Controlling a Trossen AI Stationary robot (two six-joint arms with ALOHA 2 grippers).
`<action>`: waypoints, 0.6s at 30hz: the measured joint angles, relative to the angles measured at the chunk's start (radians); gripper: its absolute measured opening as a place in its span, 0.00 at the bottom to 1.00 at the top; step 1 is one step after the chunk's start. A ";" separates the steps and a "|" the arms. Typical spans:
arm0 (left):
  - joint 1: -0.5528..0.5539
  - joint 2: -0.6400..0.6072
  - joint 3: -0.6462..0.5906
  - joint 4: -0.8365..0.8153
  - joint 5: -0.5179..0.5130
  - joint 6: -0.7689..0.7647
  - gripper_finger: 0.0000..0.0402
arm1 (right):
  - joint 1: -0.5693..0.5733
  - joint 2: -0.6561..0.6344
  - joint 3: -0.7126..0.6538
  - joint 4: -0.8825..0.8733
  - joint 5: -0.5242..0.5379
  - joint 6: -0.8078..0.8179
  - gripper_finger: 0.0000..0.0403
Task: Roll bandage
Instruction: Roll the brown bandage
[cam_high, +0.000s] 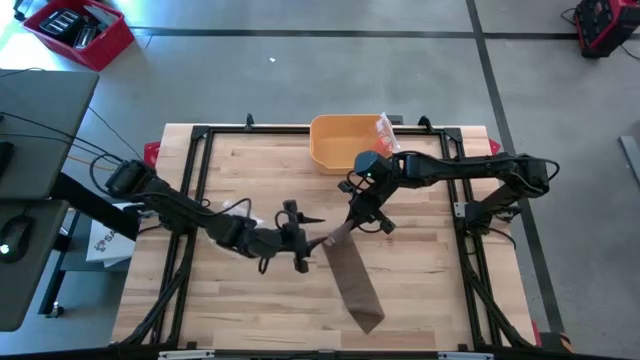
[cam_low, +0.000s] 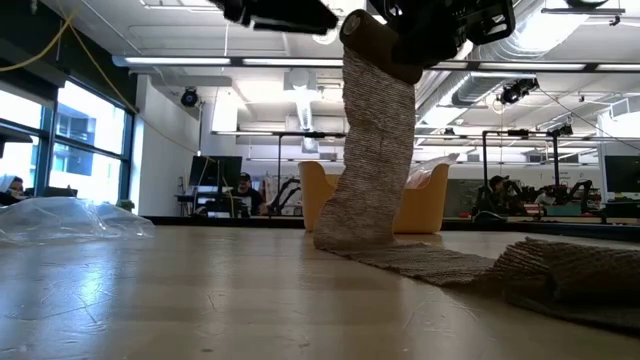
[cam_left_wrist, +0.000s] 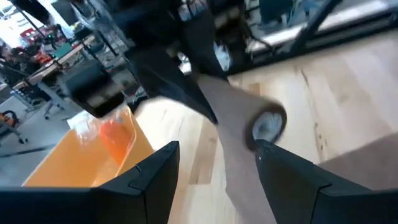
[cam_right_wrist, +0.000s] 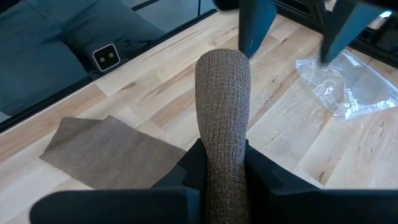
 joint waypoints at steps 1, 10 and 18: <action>0.000 0.014 0.000 0.001 -0.004 0.000 0.51 | 0.000 0.000 0.000 0.001 0.000 0.000 0.11; -0.006 0.072 -0.001 0.093 -0.038 0.026 0.51 | 0.000 0.000 0.000 0.001 -0.006 -0.002 0.11; -0.028 0.021 0.001 0.087 -0.025 -0.066 0.51 | 0.000 0.001 0.002 0.008 0.007 -0.002 0.11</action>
